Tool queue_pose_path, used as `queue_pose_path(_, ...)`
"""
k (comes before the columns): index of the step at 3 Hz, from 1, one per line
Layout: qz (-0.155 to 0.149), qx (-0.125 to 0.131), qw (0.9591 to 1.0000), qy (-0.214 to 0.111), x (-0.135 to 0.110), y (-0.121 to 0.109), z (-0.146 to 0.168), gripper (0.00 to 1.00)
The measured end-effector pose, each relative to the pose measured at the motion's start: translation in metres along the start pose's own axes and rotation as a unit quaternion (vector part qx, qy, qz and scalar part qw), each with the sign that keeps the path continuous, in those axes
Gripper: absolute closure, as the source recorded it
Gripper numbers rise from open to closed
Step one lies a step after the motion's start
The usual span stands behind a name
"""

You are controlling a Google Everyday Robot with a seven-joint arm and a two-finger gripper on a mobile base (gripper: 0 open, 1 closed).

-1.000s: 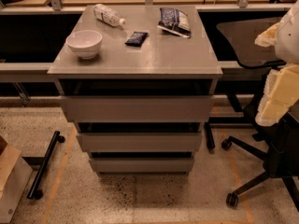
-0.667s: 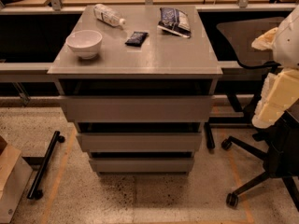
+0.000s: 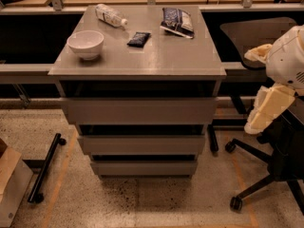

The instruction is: Open top drawer

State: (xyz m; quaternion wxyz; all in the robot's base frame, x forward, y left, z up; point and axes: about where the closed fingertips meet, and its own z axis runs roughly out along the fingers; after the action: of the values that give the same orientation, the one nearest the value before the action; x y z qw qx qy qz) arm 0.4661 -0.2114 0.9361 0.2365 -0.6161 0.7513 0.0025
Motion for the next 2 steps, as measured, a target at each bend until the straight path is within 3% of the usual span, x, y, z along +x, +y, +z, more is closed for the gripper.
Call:
queue_pose_path(1,0.008,0.008,0.9993,-0.036,0.0056,-0.0215,0.0377,0.00)
queue_pose_path(2,0.008,0.009,0.9993,-0.036,0.0048,-0.0226,0.0389,0.00)
